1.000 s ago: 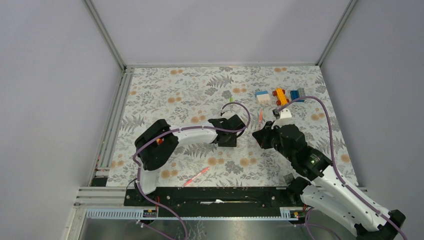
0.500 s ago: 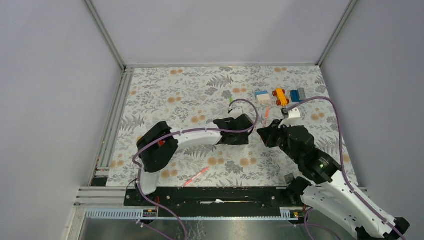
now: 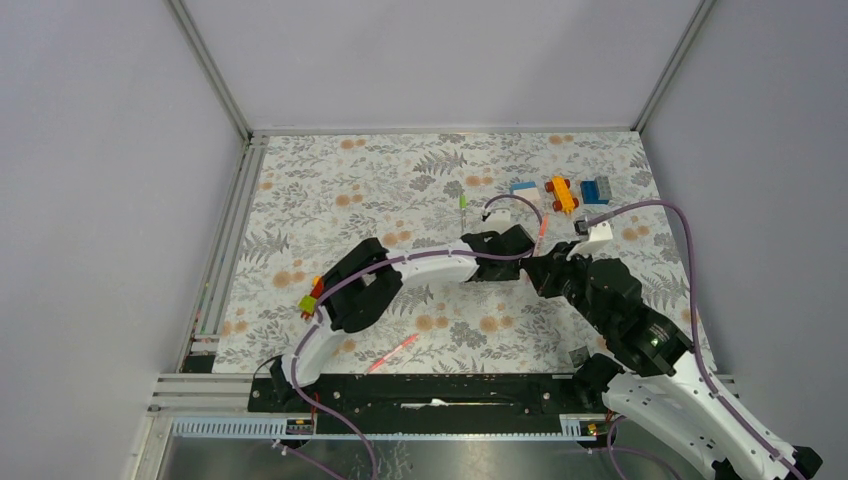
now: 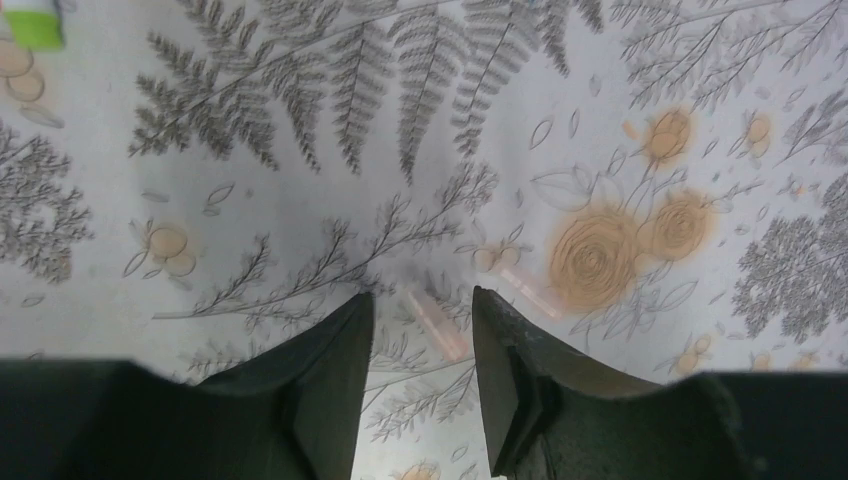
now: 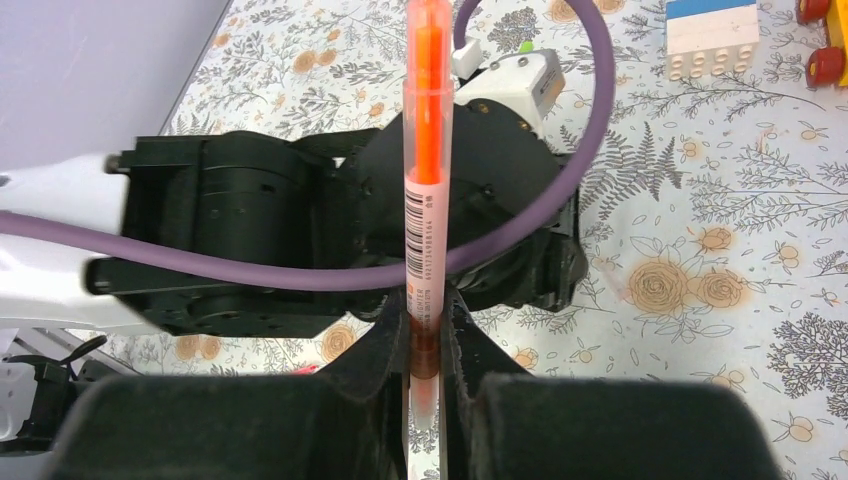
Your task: Insert the pens into the pen caps
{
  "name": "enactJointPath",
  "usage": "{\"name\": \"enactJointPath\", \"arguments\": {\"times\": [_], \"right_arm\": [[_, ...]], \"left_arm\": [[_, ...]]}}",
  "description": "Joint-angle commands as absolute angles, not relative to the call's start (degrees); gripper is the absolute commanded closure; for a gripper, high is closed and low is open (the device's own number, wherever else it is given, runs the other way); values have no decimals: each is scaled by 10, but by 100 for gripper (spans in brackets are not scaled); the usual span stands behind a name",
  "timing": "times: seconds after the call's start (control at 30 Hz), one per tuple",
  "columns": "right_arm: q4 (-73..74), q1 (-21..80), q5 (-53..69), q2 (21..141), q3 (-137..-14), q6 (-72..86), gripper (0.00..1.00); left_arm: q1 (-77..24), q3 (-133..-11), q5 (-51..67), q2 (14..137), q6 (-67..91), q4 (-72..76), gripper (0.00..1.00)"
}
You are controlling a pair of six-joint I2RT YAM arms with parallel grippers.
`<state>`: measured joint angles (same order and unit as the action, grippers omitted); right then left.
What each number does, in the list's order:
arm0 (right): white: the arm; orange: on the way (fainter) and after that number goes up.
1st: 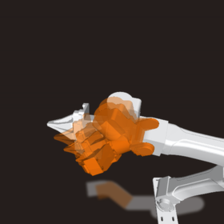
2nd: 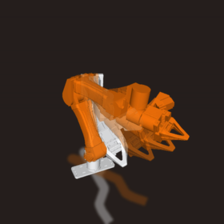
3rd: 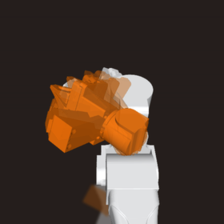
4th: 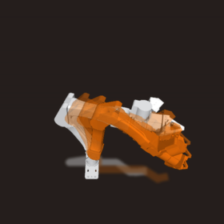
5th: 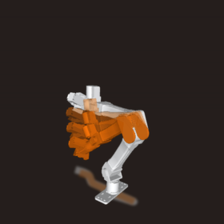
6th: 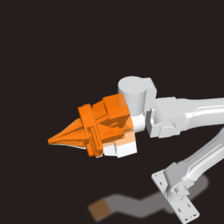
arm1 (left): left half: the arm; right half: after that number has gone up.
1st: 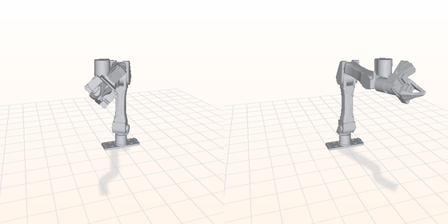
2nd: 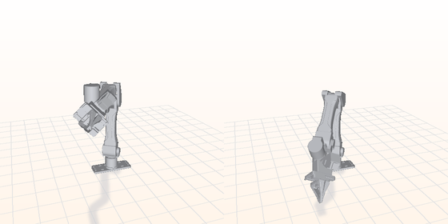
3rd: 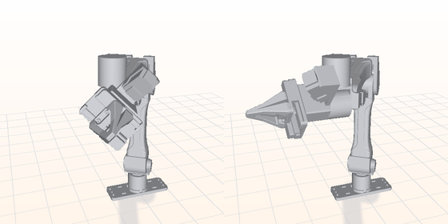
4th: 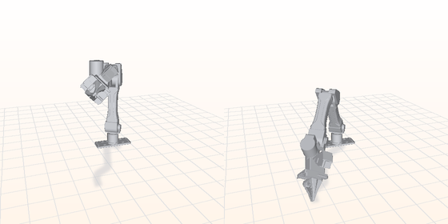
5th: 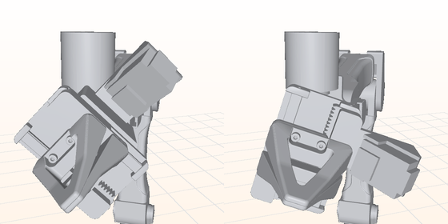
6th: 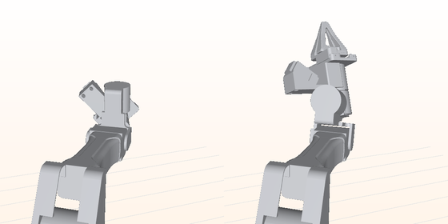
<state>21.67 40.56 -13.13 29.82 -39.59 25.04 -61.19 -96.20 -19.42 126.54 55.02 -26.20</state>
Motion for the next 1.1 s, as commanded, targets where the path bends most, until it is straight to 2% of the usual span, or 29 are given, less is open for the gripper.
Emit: {"name": "enactJointPath", "arguments": {"times": [0.0,0.13,0.53,0.8,1.07], "right_arm": [[219,403,-151,289,-409,244,100],[221,402,-150,284,-406,245,100],[228,402,-149,276,-410,246,100],[228,402,-144,278,-409,252,100],[228,402,-141,281,-414,251,100]], "left_arm": [[-619,-1015,-226,1296,528,-269,54],[-620,-1030,-233,1310,526,-278,55],[-634,-995,-258,1300,516,-294,71],[-635,-976,-287,1283,506,-305,72],[-635,-949,-289,1273,504,-318,84]]}}
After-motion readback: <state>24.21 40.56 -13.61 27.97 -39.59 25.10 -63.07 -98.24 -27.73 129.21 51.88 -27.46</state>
